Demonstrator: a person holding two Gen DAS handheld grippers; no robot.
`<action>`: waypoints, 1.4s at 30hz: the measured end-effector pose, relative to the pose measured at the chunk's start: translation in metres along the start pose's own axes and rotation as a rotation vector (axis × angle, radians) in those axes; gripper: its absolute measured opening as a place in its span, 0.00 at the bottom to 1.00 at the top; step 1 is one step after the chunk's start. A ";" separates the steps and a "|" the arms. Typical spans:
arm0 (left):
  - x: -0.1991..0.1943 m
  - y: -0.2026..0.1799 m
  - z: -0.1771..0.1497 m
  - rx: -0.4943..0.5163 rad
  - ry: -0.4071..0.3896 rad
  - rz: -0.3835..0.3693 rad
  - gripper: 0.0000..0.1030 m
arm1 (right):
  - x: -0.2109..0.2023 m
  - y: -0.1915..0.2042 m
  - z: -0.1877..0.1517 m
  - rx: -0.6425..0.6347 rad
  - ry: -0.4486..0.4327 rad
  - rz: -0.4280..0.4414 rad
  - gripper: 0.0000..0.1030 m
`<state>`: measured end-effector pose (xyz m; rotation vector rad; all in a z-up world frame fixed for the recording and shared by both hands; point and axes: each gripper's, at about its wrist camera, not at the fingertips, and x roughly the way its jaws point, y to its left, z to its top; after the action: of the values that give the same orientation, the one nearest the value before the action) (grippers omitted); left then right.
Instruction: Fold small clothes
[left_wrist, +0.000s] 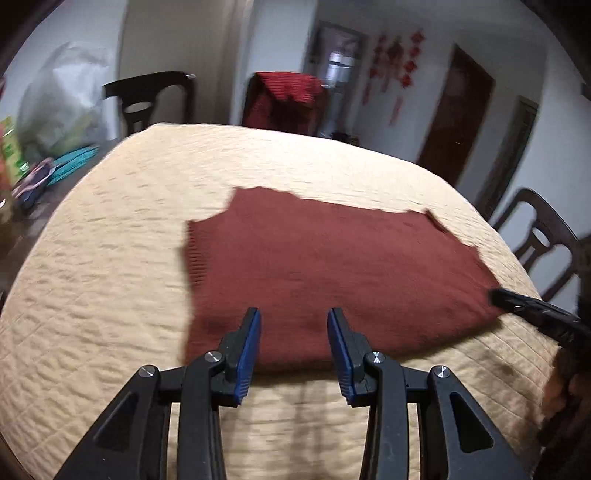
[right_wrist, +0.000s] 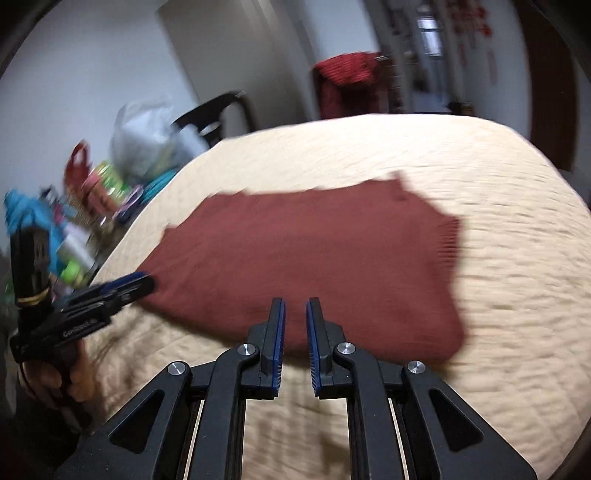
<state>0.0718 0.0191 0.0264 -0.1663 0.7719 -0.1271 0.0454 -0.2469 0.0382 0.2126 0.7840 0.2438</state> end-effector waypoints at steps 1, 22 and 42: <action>0.001 0.007 -0.001 -0.020 0.004 0.011 0.39 | -0.003 -0.010 0.000 0.025 -0.010 -0.022 0.11; -0.009 0.042 -0.034 -0.238 0.073 -0.077 0.45 | -0.018 -0.064 -0.036 0.303 0.070 0.091 0.43; 0.022 0.058 -0.013 -0.432 0.016 -0.137 0.27 | 0.014 -0.084 -0.013 0.498 0.044 0.179 0.21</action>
<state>0.0817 0.0710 -0.0096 -0.6296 0.7967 -0.0896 0.0578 -0.3218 -0.0036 0.7518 0.8619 0.2191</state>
